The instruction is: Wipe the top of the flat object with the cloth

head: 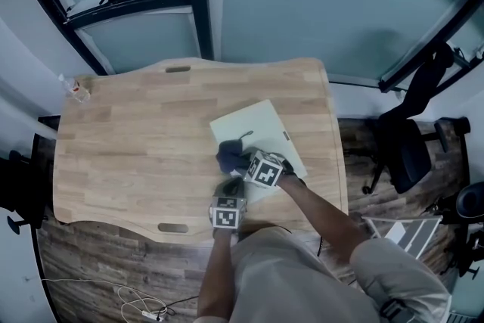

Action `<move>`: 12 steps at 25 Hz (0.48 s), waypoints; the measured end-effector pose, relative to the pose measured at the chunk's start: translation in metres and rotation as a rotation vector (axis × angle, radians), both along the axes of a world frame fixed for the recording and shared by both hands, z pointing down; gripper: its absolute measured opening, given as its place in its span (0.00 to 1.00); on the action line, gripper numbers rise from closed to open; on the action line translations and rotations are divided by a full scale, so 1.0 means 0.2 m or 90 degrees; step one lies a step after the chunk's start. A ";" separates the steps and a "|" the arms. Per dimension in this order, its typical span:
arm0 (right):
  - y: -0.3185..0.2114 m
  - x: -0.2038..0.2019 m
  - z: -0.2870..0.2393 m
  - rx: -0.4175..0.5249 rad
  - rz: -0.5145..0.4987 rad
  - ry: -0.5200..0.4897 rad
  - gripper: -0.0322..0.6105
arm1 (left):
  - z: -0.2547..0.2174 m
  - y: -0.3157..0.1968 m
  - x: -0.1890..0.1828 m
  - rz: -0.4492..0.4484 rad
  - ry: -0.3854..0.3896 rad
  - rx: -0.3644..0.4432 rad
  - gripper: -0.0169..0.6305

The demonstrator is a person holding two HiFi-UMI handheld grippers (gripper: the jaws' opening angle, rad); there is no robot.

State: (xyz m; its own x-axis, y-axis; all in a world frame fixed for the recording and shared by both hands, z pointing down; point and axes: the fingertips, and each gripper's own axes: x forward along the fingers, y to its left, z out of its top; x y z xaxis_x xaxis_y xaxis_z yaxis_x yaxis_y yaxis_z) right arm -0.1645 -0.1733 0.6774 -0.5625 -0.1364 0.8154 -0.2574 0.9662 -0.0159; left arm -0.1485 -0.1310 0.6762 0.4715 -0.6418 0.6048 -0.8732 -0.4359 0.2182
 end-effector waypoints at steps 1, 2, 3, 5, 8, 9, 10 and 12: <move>-0.02 -0.01 0.00 0.003 0.004 0.001 0.21 | 0.00 -0.01 0.00 0.000 0.004 -0.003 0.04; -0.04 -0.01 0.00 0.006 0.008 0.002 0.21 | 0.00 -0.01 0.01 0.002 0.006 -0.005 0.04; -0.06 -0.02 0.01 0.007 0.011 0.004 0.21 | 0.00 -0.01 0.00 0.004 0.006 -0.007 0.04; -0.08 -0.05 0.01 0.009 0.016 0.008 0.21 | 0.02 0.00 0.00 0.007 0.009 -0.013 0.04; -0.12 -0.07 0.01 0.012 0.027 0.011 0.21 | 0.04 0.02 -0.01 0.006 0.022 -0.017 0.04; -0.14 -0.08 0.01 0.013 0.034 0.011 0.21 | 0.04 0.02 0.00 0.006 0.027 -0.018 0.04; -0.16 -0.08 0.01 0.012 0.041 0.012 0.21 | 0.04 0.02 0.00 0.006 0.034 -0.020 0.04; -0.22 -0.11 0.01 0.011 0.052 0.015 0.21 | 0.05 0.03 0.00 0.010 0.045 -0.027 0.04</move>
